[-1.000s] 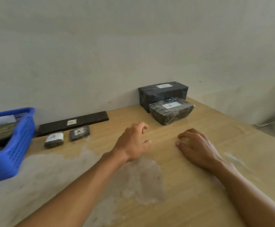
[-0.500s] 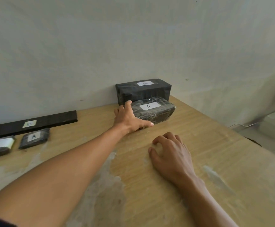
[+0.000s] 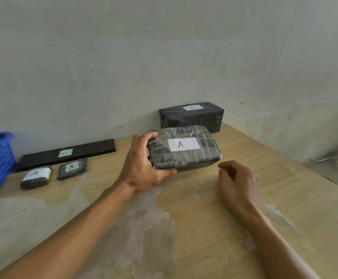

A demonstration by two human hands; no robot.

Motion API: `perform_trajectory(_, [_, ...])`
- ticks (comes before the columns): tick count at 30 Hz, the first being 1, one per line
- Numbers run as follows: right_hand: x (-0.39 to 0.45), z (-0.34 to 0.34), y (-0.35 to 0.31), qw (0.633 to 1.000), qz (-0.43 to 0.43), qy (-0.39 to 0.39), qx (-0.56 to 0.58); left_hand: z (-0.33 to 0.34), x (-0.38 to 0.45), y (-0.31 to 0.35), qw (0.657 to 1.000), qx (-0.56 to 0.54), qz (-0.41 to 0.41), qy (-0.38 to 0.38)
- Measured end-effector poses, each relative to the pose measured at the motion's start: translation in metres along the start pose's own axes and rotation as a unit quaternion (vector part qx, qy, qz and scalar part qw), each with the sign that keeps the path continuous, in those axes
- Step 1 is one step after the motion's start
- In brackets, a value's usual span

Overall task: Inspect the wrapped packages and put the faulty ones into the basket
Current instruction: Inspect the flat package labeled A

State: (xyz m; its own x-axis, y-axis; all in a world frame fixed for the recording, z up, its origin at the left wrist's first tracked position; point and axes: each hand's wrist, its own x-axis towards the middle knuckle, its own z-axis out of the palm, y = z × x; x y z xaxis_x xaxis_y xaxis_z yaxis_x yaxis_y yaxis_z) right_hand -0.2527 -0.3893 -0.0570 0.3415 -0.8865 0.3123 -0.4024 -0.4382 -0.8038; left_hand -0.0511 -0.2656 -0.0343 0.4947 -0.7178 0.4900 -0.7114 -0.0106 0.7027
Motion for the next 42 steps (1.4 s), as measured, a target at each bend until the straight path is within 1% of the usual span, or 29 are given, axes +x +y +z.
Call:
perform_trajectory(1, [0.001, -0.001, -0.003, 0.999, 0.002, -0.004, 0.040, -0.014, -0.012, 0.002, 1.000, -0.006, 0.009, 0.000])
perform_trajectory(3, [-0.003, -0.002, -0.013, 0.986, 0.018, -0.056, 0.153, -0.042, -0.037, 0.006, 1.000, -0.004, 0.027, -0.004])
perform_trajectory(4, [-0.007, -0.001, -0.020, 0.970, 0.040, -0.099, 0.220, -0.055, -0.048, 0.007, 0.999, 0.000, 0.033, -0.008])
perform_trajectory(6, [-0.019, 0.002, -0.035, 0.914, 0.106, -0.203, 0.334, -0.077, -0.070, 0.011, 0.999, 0.001, 0.039, -0.018])
perform_trajectory(8, [-0.034, 0.009, -0.049, 0.860, 0.150, -0.311, 0.376, -0.096, -0.089, 0.014, 0.999, -0.004, 0.035, -0.028])
perform_trajectory(9, [-0.040, 0.013, -0.057, 0.847, 0.154, -0.346, 0.374, -0.102, -0.098, 0.016, 0.999, -0.010, 0.030, -0.034])
perform_trajectory(10, [-0.046, 0.018, -0.064, 0.845, 0.150, -0.362, 0.364, -0.108, -0.105, 0.016, 0.999, -0.017, 0.021, -0.042])
perform_trajectory(13, [-0.059, 0.034, -0.082, 0.858, 0.137, -0.346, 0.354, -0.125, -0.120, 0.016, 0.995, -0.050, -0.040, -0.070])
perform_trajectory(14, [-0.064, 0.039, -0.087, 0.856, 0.139, -0.342, 0.361, -0.131, -0.125, 0.016, 0.991, -0.075, -0.071, -0.086])
perform_trajectory(16, [-0.074, 0.050, -0.097, 0.845, 0.146, -0.339, 0.386, -0.141, -0.136, 0.019, 0.972, -0.167, -0.131, -0.101])
perform_trajectory(17, [-0.080, 0.056, -0.103, 0.841, 0.148, -0.338, 0.395, -0.143, -0.143, 0.021, 0.959, -0.226, -0.153, -0.074])
perform_trajectory(19, [-0.091, 0.067, -0.114, 0.845, 0.140, -0.334, 0.394, -0.143, -0.152, 0.023, 0.933, -0.295, -0.207, 0.025])
perform_trajectory(20, [-0.096, 0.072, -0.118, 0.848, 0.134, -0.332, 0.391, -0.143, -0.153, 0.023, 0.924, -0.297, -0.229, 0.072])
perform_trajectory(21, [-0.100, 0.078, -0.123, 0.847, 0.131, -0.333, 0.393, -0.144, -0.155, 0.021, 0.920, -0.289, -0.243, 0.103])
perform_trajectory(24, [-0.111, 0.090, -0.134, 0.854, 0.128, -0.324, 0.386, -0.154, -0.159, 0.014, 0.908, -0.280, -0.276, 0.145])
perform_trajectory(26, [-0.114, 0.098, -0.136, 0.868, 0.122, -0.310, 0.368, -0.161, -0.163, 0.013, 0.906, -0.281, -0.277, 0.155])
perform_trajectory(29, [-0.122, 0.104, -0.146, 0.883, 0.121, -0.282, 0.355, -0.162, -0.167, 0.012, 0.910, -0.286, -0.261, 0.148])
perform_trajectory(34, [-0.133, 0.105, -0.144, 0.913, 0.067, -0.225, 0.332, -0.161, -0.170, 0.007, 0.919, -0.260, -0.261, 0.144])
perform_trajectory(38, [-0.133, 0.105, -0.138, 0.912, 0.020, -0.222, 0.345, -0.161, -0.169, 0.008, 0.933, -0.232, -0.230, 0.151])
perform_trajectory(42, [-0.139, 0.104, -0.141, 0.918, -0.017, -0.221, 0.330, -0.158, -0.168, 0.012, 0.928, -0.244, -0.210, 0.189])
